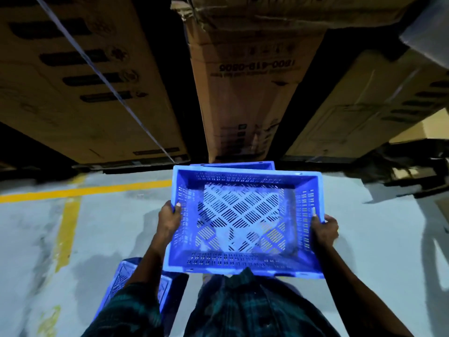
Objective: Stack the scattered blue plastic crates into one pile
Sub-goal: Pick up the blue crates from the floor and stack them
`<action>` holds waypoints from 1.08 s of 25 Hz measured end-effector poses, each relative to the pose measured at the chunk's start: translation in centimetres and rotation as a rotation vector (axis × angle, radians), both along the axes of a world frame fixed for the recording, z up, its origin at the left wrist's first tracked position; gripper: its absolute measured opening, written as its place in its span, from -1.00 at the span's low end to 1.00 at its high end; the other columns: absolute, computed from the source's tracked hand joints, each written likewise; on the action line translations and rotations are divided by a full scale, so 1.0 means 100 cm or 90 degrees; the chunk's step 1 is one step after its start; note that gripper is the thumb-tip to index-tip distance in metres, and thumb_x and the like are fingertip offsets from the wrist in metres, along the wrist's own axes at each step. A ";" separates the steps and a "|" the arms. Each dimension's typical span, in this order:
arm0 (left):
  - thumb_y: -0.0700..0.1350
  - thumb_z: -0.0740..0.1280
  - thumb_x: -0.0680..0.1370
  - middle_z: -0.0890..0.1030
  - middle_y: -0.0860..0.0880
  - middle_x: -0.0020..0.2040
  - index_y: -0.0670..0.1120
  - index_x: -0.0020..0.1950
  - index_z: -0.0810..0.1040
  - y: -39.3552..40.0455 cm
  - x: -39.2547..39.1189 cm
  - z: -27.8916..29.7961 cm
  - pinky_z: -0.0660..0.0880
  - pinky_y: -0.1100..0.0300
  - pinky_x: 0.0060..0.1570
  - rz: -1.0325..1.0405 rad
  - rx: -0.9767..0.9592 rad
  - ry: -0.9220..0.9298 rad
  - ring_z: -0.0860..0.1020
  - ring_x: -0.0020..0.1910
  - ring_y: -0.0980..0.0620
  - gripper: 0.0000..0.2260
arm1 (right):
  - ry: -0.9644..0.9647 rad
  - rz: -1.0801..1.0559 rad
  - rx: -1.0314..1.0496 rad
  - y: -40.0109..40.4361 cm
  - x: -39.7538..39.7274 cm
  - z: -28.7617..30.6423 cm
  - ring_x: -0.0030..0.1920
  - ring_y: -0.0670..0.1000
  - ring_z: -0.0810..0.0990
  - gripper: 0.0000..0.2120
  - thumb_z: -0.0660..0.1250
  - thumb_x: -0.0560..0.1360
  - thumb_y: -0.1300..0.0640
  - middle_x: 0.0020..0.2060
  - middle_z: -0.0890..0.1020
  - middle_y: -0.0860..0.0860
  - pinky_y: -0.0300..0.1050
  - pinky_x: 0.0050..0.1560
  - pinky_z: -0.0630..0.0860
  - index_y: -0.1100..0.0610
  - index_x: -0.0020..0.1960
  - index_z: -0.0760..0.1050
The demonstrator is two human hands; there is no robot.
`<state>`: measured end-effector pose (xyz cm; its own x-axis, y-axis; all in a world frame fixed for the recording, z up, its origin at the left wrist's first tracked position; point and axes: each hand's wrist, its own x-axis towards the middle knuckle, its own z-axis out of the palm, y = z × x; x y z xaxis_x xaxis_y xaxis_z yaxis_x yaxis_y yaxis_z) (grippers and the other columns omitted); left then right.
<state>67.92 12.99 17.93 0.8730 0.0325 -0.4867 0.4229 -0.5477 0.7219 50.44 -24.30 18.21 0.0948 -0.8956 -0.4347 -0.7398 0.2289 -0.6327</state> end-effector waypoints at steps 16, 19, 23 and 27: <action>-0.09 0.35 0.58 0.58 -0.27 0.19 -0.18 0.31 0.30 -0.060 0.133 -0.110 0.55 -0.10 0.14 0.113 0.073 0.112 0.60 0.12 -0.25 -0.61 | 0.010 0.114 0.052 -0.059 0.151 -0.117 0.14 0.23 0.56 -0.69 0.29 0.54 0.15 0.10 0.60 0.27 0.01 0.21 0.44 0.23 0.24 0.43; -0.10 0.39 0.55 0.60 -0.24 0.18 -0.15 0.30 0.34 -0.062 0.155 -0.127 0.57 -0.09 0.12 0.126 0.039 0.085 0.62 0.09 -0.22 -0.61 | 0.002 0.135 0.053 -0.066 0.170 -0.132 0.10 0.24 0.58 -0.72 0.27 0.54 0.18 0.06 0.60 0.28 0.02 0.16 0.46 0.24 0.22 0.43; -0.09 0.42 0.54 0.60 -0.23 0.19 -0.16 0.34 0.37 -0.066 0.173 -0.151 0.58 -0.09 0.10 0.117 0.001 0.080 0.63 0.08 -0.23 -0.57 | 0.007 0.164 0.038 -0.074 0.185 -0.150 0.11 0.24 0.57 -0.70 0.26 0.54 0.20 0.08 0.60 0.28 0.01 0.17 0.45 0.22 0.26 0.41; -0.14 0.41 0.54 0.63 -0.22 0.19 -0.16 0.34 0.43 -0.066 0.165 -0.171 0.59 -0.12 0.11 0.124 -0.026 0.102 0.64 0.07 -0.24 -0.60 | 0.030 0.247 0.066 -0.084 0.182 -0.160 0.06 0.22 0.57 -0.66 0.23 0.55 0.24 0.10 0.58 0.27 0.08 0.15 0.47 0.19 0.31 0.35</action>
<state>84.43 6.39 0.87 0.7635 0.1706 -0.6229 0.6287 -0.4168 0.6565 68.67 -32.74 2.23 0.3952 -0.7484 -0.5327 -0.8113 -0.0123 -0.5845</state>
